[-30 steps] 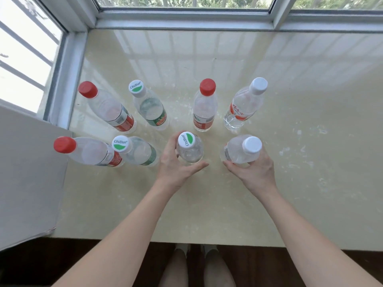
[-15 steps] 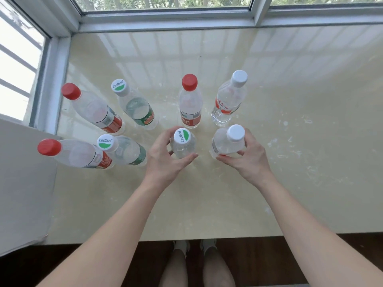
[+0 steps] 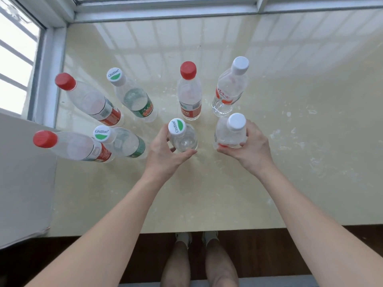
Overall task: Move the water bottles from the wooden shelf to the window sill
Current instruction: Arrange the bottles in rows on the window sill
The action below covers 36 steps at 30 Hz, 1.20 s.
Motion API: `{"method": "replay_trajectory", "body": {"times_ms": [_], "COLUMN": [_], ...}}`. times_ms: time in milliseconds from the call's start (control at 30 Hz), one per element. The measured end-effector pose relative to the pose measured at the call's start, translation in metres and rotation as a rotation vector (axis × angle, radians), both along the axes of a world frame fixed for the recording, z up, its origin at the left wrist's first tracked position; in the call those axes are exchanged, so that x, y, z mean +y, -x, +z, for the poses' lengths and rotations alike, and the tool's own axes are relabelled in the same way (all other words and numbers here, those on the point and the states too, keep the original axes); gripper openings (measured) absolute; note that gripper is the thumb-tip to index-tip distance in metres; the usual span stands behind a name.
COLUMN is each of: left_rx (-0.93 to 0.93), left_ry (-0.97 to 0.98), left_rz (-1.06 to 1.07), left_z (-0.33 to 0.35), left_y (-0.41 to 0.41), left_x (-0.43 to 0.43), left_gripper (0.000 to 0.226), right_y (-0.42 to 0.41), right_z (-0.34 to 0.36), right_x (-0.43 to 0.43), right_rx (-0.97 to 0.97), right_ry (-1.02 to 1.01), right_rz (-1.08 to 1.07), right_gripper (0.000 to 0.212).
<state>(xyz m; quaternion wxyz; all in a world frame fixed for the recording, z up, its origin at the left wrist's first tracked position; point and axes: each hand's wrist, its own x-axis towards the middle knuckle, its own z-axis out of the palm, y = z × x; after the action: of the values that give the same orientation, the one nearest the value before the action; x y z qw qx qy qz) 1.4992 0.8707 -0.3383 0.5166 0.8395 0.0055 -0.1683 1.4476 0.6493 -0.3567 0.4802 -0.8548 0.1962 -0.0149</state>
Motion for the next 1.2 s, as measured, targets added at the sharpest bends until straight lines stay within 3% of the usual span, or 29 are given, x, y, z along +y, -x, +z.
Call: {"method": "replay_trajectory", "body": {"times_ms": [167, 633, 767, 867, 1033, 1200], "left_rx": [0.026, 0.013, 0.105, 0.143, 0.205, 0.186], "left_ry": [0.004, -0.001, -0.040, -0.105, -0.258, -0.466], "left_rz": [0.011, -0.022, -0.036, -0.023, 0.028, 0.098], "left_z": [-0.008, -0.024, -0.030, -0.027, -0.012, -0.001], "left_y": [-0.001, 0.006, 0.015, 0.036, 0.079, 0.087], "left_x": [-0.001, -0.008, 0.000, 0.021, 0.085, 0.162], "left_gripper": [0.054, 0.062, 0.084, 0.091, 0.073, 0.057], "right_y": [-0.001, 0.002, 0.011, 0.035, 0.090, 0.074], "right_z": [-0.021, -0.018, -0.024, -0.027, -0.020, -0.001], "right_x": [-0.004, -0.015, -0.018, -0.015, 0.040, 0.132], "right_rx": [0.132, 0.185, 0.201, 0.321, 0.516, 0.416], "right_ry": [-0.021, 0.000, -0.045, -0.054, 0.047, -0.041], "right_rz": [0.031, 0.068, 0.058, -0.059, -0.039, 0.138], "right_gripper": [0.065, 0.063, 0.079, 0.088, 0.063, 0.057]}}
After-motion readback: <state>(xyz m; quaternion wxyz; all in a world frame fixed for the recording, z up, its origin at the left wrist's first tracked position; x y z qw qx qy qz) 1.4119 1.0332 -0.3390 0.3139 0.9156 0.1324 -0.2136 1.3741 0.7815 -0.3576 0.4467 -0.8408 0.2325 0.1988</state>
